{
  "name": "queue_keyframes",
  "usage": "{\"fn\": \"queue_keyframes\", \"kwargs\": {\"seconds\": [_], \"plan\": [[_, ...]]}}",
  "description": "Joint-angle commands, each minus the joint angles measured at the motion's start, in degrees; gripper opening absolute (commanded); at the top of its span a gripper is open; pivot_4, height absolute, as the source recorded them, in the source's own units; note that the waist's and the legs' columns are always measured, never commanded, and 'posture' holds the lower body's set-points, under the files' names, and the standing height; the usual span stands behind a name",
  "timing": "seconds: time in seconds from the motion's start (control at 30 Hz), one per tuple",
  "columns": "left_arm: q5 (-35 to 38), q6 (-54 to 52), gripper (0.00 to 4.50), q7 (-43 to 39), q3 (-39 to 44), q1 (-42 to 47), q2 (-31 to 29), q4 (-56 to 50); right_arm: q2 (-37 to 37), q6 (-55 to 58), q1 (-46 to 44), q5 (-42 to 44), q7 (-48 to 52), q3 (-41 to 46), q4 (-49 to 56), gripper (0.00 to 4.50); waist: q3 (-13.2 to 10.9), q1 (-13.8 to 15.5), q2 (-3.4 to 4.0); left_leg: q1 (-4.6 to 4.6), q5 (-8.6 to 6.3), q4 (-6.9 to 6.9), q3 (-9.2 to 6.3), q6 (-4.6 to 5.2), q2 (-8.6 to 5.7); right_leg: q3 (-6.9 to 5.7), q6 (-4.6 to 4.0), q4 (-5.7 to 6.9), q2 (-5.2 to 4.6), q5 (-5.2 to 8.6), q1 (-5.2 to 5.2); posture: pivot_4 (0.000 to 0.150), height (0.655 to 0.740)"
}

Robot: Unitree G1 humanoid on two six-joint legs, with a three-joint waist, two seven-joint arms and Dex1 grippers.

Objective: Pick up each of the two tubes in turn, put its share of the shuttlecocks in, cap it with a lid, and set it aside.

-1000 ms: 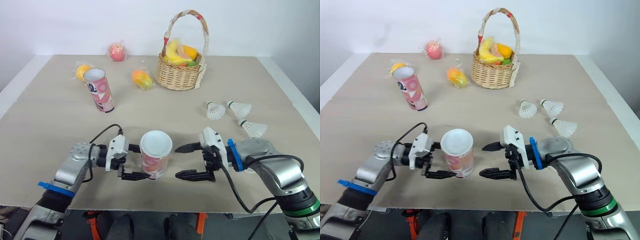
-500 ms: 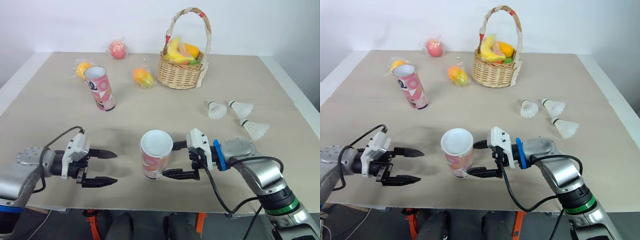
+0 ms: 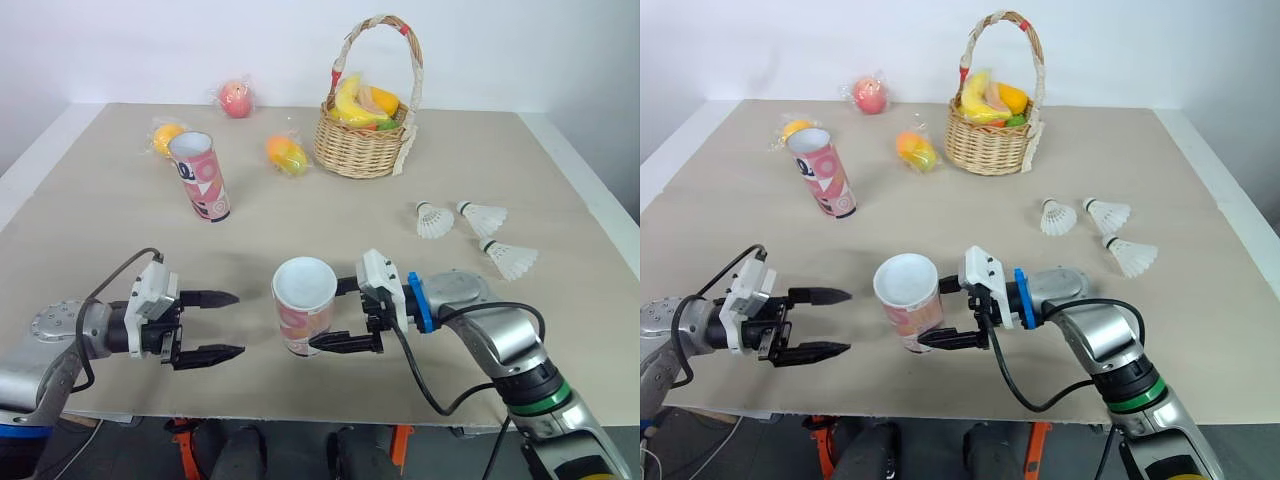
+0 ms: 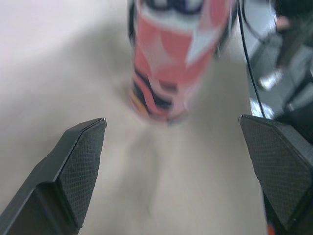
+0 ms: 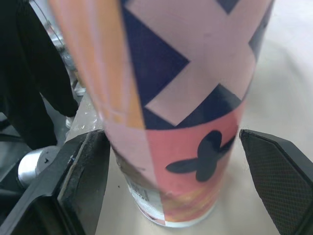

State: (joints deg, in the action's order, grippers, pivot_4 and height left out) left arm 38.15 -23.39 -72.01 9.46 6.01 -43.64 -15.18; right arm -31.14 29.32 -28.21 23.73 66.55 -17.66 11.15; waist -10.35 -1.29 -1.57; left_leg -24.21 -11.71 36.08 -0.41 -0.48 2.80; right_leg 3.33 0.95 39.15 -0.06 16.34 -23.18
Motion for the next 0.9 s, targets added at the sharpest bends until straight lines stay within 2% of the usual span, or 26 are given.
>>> {"fn": "queue_keyframes", "kwargs": {"seconds": [0.03,0.27,0.53,0.57,0.63,0.73,0.9], "plan": [[1.5,1.3,4.49,1.2,2.0,1.3,0.6,-0.9,1.0,-1.9,-1.1,-0.5,0.9,-0.6,-0.4,4.50,0.0,0.0,0.00,0.00,0.00,0.03,0.00,0.00,0.01,0.00,0.00,0.01,0.01,-0.02,0.00,0.150,0.7400],[1.6,2.3,4.49,2.0,1.5,3.1,1.1,-0.9,2.1,-2.6,-1.8,-0.3,1.5,-0.1,-1.5,4.50,0.0,0.0,0.00,-0.01,0.01,0.21,0.03,-0.01,0.06,0.04,0.04,0.01,0.07,-0.17,0.03,0.150,0.7400],[1.0,1.9,4.49,2.6,-1.4,8.9,3.3,-0.8,2.3,-2.3,-2.4,0.3,1.0,1.3,-1.6,4.50,0.0,0.0,0.00,-0.01,0.06,0.32,0.03,-0.09,0.13,0.08,0.10,0.01,0.19,-0.34,0.05,0.150,0.7400],[0.9,1.8,4.50,2.6,-1.7,9.5,3.6,-0.6,2.2,-2.1,-2.4,0.4,0.8,1.6,-1.6,4.00,0.0,0.0,0.00,-0.01,0.06,0.33,0.03,-0.09,0.13,0.09,0.11,0.01,0.20,-0.35,0.05,0.150,0.7400],[0.7,1.8,4.50,2.5,-2.4,10.5,4.1,-0.1,2.1,-1.8,-2.2,0.6,0.6,2.0,-1.3,4.00,0.0,0.0,0.00,-0.01,0.06,0.33,0.05,-0.09,0.13,0.11,0.11,0.01,0.20,-0.36,0.05,0.150,0.7400],[0.1,2.3,4.50,2.3,-3.6,11.9,4.8,0.7,1.9,-1.3,-1.9,0.8,-0.1,2.6,-0.8,3.18,0.0,0.0,0.00,-0.02,0.06,0.33,0.04,-0.09,0.16,0.11,0.10,0.01,0.24,-0.36,0.05,0.150,0.7400],[-0.2,2.5,4.50,1.8,-5.7,14.8,6.0,2.2,1.2,-0.2,-1.8,1.4,-0.5,3.7,-0.1,3.18,0.0,0.0,0.00,-0.02,0.06,0.35,0.05,-0.10,0.16,0.13,0.09,0.02,0.25,-0.38,0.05,0.150,0.7400]]}}
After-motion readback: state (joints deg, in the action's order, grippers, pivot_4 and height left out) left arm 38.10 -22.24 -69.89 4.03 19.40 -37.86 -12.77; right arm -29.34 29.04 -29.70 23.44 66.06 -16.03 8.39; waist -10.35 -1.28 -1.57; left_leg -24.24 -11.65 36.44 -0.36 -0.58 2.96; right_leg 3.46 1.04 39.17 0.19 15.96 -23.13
